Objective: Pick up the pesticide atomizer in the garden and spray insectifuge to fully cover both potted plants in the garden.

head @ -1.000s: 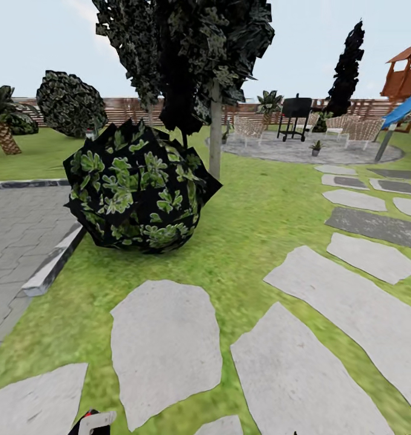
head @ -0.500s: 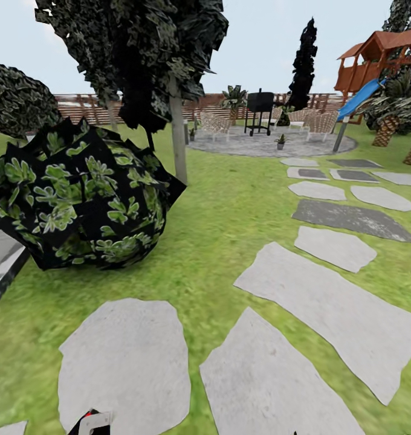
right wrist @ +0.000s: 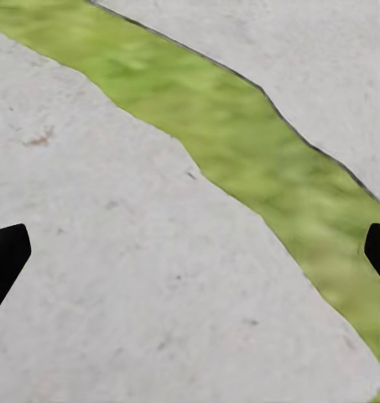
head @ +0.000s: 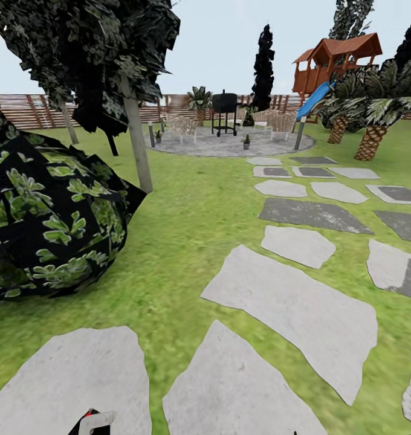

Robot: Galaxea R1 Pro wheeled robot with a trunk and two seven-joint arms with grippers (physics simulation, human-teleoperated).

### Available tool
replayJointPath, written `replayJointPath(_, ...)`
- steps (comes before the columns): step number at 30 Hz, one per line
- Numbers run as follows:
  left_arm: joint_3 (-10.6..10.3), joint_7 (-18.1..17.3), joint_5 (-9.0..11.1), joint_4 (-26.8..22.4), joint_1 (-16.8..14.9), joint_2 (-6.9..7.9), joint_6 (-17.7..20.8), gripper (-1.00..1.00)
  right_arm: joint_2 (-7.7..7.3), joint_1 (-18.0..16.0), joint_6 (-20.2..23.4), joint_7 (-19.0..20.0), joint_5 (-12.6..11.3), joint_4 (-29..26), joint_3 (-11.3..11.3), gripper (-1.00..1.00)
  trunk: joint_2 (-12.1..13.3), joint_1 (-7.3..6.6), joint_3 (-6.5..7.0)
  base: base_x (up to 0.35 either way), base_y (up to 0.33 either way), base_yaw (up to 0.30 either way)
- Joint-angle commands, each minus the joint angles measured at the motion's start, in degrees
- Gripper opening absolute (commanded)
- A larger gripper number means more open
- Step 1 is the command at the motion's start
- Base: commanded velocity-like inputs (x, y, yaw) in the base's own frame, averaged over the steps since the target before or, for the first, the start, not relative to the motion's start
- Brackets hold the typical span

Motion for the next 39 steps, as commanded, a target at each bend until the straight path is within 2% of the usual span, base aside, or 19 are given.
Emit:
replayJointPath(1, 0.12, 0.31, -0.46, 0.02, -0.02, 0.0, -0.2, -1.0, -0.01, -0.04, -0.19, 0.06, -0.5, 0.05, 0.21, 1.0, -0.02, 0.02, -0.02, 0.281, -0.197, -0.3)
replayJointPath(14, 0.12, 0.31, -0.46, 0.03, -0.02, 0.0, -0.17, -1.0, -0.07, -0.04, -0.28, -0.16, -0.49, -0.03, 0.11, 1.0, -0.02, 0.02, 0.42, 0.281, -0.197, -0.276)
replayJointPath(39, 0.12, 0.31, -0.44, 0.07, -0.02, 0.0, -0.17, -1.0, -0.1, -0.04, -0.28, -0.03, -0.4, -0.03, 0.16, 1.0, -0.02, 0.02, 0.44, 0.283, -0.198, -0.014)
